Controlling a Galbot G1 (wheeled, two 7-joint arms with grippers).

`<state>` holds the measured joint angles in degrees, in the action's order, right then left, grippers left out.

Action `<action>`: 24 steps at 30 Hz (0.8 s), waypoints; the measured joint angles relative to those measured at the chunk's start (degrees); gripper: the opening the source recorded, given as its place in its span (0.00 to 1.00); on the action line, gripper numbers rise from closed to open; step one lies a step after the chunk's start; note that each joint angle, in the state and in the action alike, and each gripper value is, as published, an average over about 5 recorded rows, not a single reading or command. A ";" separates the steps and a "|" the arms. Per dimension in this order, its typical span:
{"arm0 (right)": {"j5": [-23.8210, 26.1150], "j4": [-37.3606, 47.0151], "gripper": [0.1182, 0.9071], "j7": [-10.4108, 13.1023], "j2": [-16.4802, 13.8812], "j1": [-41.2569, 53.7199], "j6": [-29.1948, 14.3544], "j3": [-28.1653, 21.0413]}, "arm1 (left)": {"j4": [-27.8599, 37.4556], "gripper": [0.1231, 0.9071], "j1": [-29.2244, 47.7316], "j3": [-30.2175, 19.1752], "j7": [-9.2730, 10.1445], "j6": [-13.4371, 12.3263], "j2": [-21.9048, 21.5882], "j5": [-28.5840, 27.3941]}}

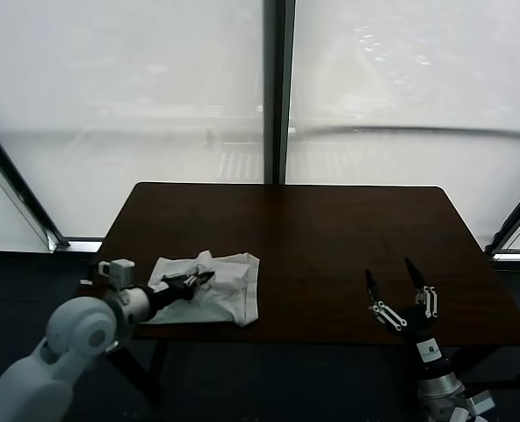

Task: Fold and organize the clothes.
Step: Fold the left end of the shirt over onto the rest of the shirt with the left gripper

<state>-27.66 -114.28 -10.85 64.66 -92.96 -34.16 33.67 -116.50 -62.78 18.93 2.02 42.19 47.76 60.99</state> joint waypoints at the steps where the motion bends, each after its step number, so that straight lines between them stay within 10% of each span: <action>1: 0.06 0.01 1.00 0.07 0.05 0.02 0.05 0.02 | 0.18 0.06 0.24 -0.34 0.00 0.00 0.28 -0.15; 24: 1.73 0.51 1.00 0.67 1.56 -0.41 0.58 0.82 | 4.51 0.13 1.85 -6.60 -0.44 0.00 5.74 -6.65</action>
<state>-25.93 -113.78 -10.18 66.22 -93.37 -33.58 34.49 -111.99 -60.93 12.33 1.57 42.19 53.51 54.34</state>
